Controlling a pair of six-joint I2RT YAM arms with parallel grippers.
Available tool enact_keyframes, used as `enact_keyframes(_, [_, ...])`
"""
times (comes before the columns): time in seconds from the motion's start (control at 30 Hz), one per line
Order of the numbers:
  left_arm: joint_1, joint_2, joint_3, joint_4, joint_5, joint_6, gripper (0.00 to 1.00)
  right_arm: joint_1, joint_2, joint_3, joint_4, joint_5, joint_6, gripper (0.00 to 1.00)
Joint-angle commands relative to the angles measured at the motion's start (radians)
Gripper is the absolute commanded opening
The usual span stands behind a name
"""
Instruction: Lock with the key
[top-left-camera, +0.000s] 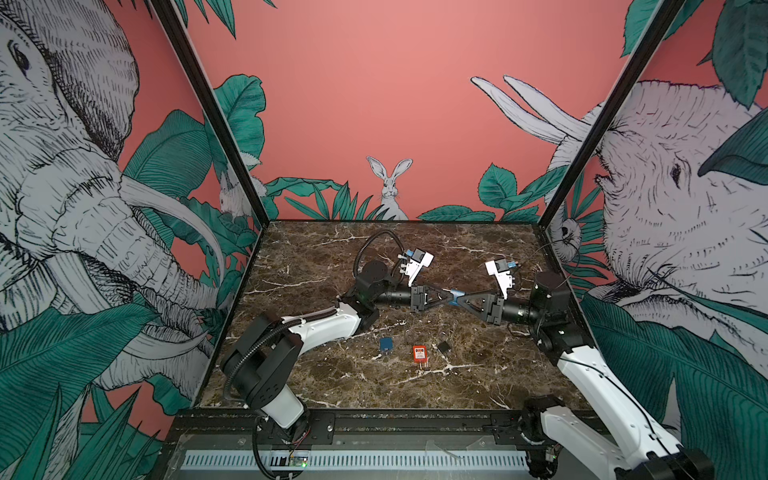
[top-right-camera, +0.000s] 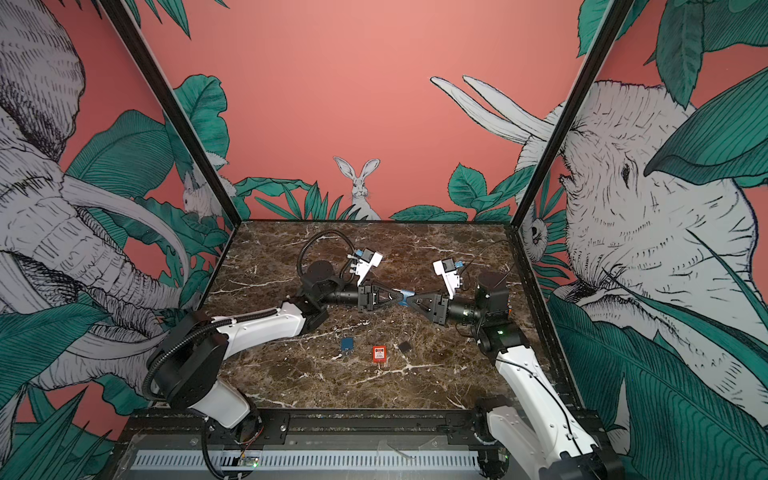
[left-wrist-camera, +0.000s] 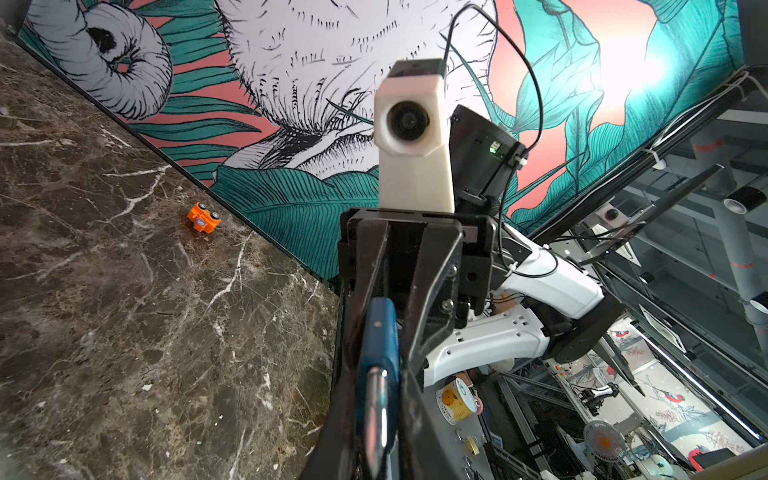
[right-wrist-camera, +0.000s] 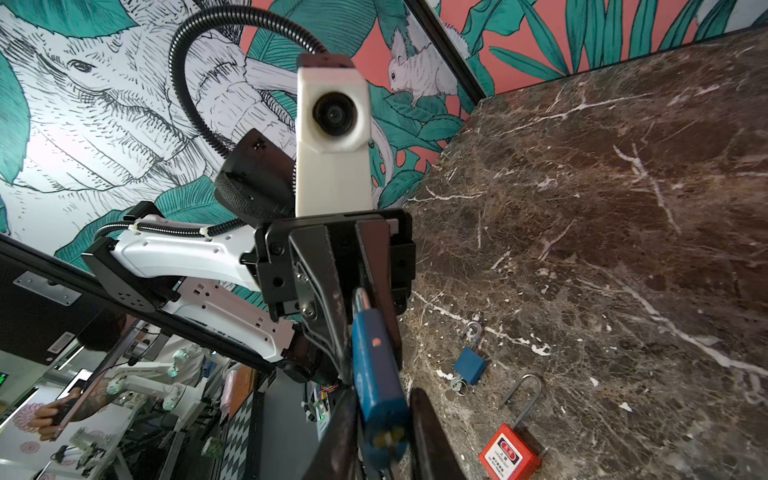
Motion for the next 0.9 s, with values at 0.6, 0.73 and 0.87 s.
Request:
enact_keyframes(0.6, [0.011, 0.007, -0.009, 0.102, 0.016, -0.031, 0.00, -0.030, -0.027, -0.025, 0.081, 0.015, 0.056, 0.00])
enact_keyframes(0.73, [0.018, 0.012, -0.011, 0.112, 0.008, -0.034, 0.00, -0.031, -0.035, -0.037, 0.115, 0.004, 0.087, 0.00])
enact_keyframes(0.87, [0.041, 0.031, -0.017, 0.195, 0.014, -0.094, 0.00, -0.038, -0.043, -0.047, 0.137, -0.007, 0.108, 0.00])
